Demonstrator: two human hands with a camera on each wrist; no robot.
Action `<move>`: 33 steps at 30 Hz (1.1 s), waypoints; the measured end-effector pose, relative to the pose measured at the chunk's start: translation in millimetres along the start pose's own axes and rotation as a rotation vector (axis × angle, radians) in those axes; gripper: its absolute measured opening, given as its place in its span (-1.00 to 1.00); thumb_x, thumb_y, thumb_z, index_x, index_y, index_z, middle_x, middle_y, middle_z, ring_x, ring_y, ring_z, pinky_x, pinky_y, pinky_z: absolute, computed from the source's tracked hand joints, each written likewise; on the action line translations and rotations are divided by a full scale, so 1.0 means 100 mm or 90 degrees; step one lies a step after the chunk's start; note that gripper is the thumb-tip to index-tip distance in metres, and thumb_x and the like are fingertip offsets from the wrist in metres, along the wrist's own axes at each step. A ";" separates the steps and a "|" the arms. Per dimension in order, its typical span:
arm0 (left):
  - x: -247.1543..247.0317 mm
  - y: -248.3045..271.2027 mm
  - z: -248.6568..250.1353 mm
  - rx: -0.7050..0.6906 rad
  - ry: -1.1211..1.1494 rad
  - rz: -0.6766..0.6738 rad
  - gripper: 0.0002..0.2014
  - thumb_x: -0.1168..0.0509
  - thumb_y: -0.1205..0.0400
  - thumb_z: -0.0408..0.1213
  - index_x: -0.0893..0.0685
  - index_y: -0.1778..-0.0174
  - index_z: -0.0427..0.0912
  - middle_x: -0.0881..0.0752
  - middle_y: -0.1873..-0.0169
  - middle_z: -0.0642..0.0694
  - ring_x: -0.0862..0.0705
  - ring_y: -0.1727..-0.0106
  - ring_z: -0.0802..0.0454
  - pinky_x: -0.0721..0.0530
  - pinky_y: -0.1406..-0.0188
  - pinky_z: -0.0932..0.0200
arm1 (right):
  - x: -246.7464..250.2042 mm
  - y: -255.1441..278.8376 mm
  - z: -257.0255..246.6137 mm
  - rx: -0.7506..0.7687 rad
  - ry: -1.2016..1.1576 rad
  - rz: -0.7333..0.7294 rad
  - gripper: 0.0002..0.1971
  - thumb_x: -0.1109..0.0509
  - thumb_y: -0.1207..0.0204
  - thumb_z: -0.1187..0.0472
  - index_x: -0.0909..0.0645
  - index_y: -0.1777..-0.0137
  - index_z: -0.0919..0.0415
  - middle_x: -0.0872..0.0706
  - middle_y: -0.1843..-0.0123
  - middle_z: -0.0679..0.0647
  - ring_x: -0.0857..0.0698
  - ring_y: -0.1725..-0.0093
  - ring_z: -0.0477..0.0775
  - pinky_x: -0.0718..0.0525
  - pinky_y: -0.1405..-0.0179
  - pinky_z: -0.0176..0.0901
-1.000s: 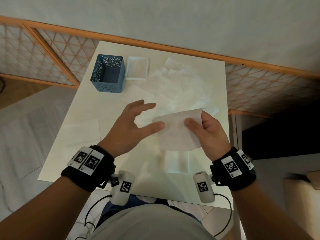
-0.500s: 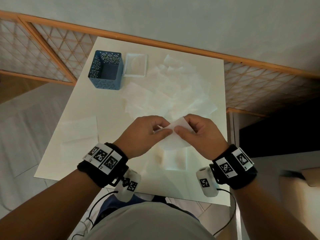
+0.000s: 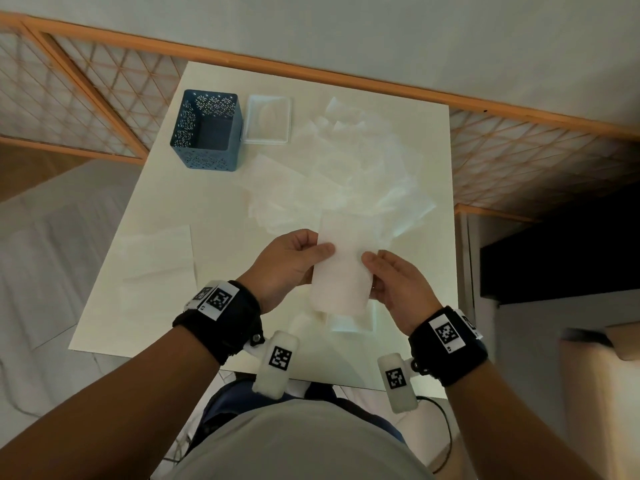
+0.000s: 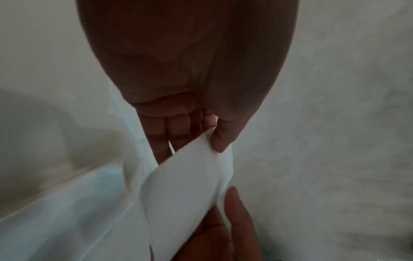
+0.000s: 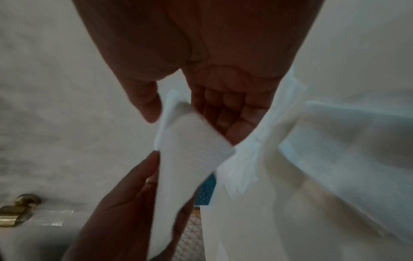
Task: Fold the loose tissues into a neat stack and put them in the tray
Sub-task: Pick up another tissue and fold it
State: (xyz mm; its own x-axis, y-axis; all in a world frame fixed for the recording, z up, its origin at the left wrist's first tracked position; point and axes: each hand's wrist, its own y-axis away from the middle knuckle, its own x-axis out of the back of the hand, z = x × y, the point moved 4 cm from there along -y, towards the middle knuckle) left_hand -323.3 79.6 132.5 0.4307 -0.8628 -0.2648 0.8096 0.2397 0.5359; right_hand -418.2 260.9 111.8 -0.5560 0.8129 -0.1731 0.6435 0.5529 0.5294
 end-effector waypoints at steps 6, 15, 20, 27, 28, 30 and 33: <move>-0.02 -0.18 -0.47 0.092 -0.044 0.017 -0.91 -0.45 -0.75 -0.31 -0.73 -0.09 -0.25 -0.87 -0.02 -0.20 -0.87 0.04 -0.09 -0.88 -0.07 0.03 | 0.18 -0.08 0.31 -0.041 0.040 0.113 -0.87 -0.51 -0.68 0.21 -0.71 0.11 0.20 -0.83 0.12 0.12 -0.77 0.11 0.16 -0.77 0.04 0.11; 0.05 -0.41 -1.08 0.097 -0.298 0.105 -0.86 -0.56 -0.61 -0.35 -0.71 0.12 -0.23 -0.74 0.34 -0.10 -0.73 0.43 0.04 -0.77 0.13 -0.04 | 0.45 -0.27 0.78 -0.074 0.308 0.199 -0.95 -0.53 -0.59 0.16 -0.70 0.05 0.06 -0.85 0.13 0.00 -0.78 0.19 0.09 -0.69 0.20 -0.09; 0.04 -0.54 -1.19 0.072 -0.402 0.143 -0.87 -0.55 -0.60 -0.23 -0.72 0.11 -0.13 -0.82 0.31 -0.07 -0.76 0.29 -0.01 -0.75 0.07 -0.05 | 0.49 -0.36 0.89 -0.096 0.430 0.231 -0.86 -0.45 -0.63 0.10 -0.62 -0.13 0.07 -0.79 0.05 -0.03 -0.75 0.14 0.03 -0.60 0.25 -0.16; 0.02 -0.75 -1.22 0.078 -0.518 0.163 -0.89 -0.47 -0.69 -0.13 -0.65 0.04 0.01 -0.70 0.08 0.09 -0.71 -0.05 -0.03 -0.51 0.10 0.17 | 0.51 -0.53 0.98 -0.144 0.507 0.256 -0.74 -0.41 -0.65 0.06 -0.56 -0.28 0.07 -0.74 -0.01 0.02 -0.75 0.03 0.14 -0.68 0.06 -0.04; 0.02 -0.76 -1.23 0.084 -0.521 0.165 -0.89 -0.46 -0.69 -0.13 -0.65 -0.02 -0.01 -0.70 0.06 0.08 -0.71 -0.08 -0.04 -0.52 0.07 0.17 | 0.51 -0.53 0.99 -0.151 0.517 0.253 -0.70 -0.40 -0.64 0.04 -0.55 -0.31 0.08 -0.75 -0.05 0.04 -0.74 0.05 0.13 -0.67 0.08 -0.05; 0.01 -0.76 -1.24 0.098 -0.520 0.170 -0.74 -0.47 -0.68 -0.09 -0.62 -0.20 -0.08 -0.70 -0.06 0.04 -0.70 -0.13 -0.06 -0.54 -0.02 0.14 | 0.52 -0.53 1.00 -0.162 0.528 0.252 -0.64 -0.42 -0.61 0.00 -0.52 -0.32 0.10 -0.74 -0.09 0.07 -0.71 0.07 0.11 -0.61 0.13 -0.09; 0.00 -0.73 -1.27 0.121 -0.522 0.175 -0.50 -0.53 -0.62 -0.03 -0.52 -0.37 -0.13 -0.65 -0.16 -0.02 -0.69 -0.16 -0.07 -0.60 -0.06 0.10 | 0.52 -0.50 1.01 -0.184 0.529 0.265 -0.57 -0.46 -0.53 -0.05 -0.49 -0.28 0.13 -0.68 -0.10 0.06 -0.67 0.13 0.05 -0.58 0.25 -0.10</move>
State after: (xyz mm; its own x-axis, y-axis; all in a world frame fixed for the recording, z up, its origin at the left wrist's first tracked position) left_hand -332.0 119.0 -8.8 0.1193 -0.8506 0.5122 0.6079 0.4705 0.6397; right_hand -426.2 294.1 -7.4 -0.5788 0.4836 0.6566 0.7803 0.0946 0.6182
